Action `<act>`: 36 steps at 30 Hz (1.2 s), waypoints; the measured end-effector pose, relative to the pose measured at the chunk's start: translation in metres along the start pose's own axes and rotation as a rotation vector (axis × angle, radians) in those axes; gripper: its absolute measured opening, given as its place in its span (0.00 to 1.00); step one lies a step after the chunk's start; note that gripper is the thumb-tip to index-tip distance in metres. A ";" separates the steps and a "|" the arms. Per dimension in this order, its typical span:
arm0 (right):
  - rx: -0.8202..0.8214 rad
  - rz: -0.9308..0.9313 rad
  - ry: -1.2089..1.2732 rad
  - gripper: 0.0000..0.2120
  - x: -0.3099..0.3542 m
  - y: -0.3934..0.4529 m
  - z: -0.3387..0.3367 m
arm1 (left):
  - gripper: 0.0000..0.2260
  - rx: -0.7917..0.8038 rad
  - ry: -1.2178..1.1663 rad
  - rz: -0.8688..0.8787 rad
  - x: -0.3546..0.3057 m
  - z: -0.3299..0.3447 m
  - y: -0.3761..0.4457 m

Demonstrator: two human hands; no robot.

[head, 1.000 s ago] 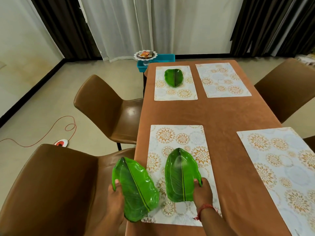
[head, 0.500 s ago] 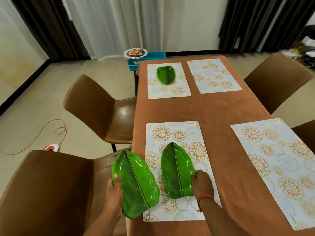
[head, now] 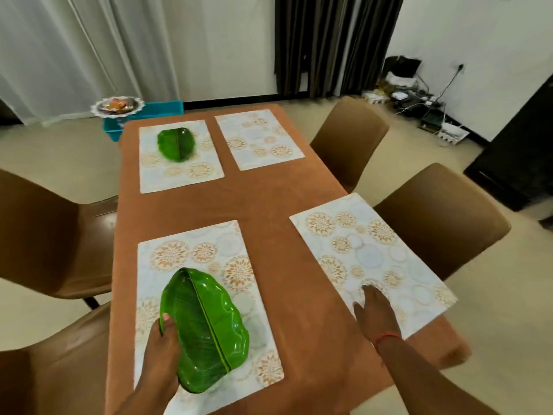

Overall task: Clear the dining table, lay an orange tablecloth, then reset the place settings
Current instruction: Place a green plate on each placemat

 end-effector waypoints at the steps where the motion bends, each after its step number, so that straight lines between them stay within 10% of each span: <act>1: -0.019 0.016 0.012 0.27 -0.016 0.014 -0.012 | 0.19 -0.005 -0.024 -0.011 -0.003 0.011 -0.003; 14: 0.058 0.215 0.138 0.32 -0.162 0.201 -0.104 | 0.18 -0.187 -0.138 -0.070 -0.012 0.194 -0.046; 22: 0.044 0.212 0.368 0.08 -0.166 0.225 -0.101 | 0.18 -0.240 -0.115 -0.064 -0.026 0.221 -0.066; 36: 0.063 0.166 0.558 0.04 -0.121 0.204 -0.078 | 0.14 -0.227 -0.124 -0.078 -0.029 0.247 -0.070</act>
Point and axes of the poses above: each hand's wrist, its own y-axis towards the middle knuckle, its own z-axis out of the palm, x = y × z, the point moved 5 cm from there along y, towards the middle knuckle, and after that the axes turned 9 degrees about y, right-handed, at the moved point
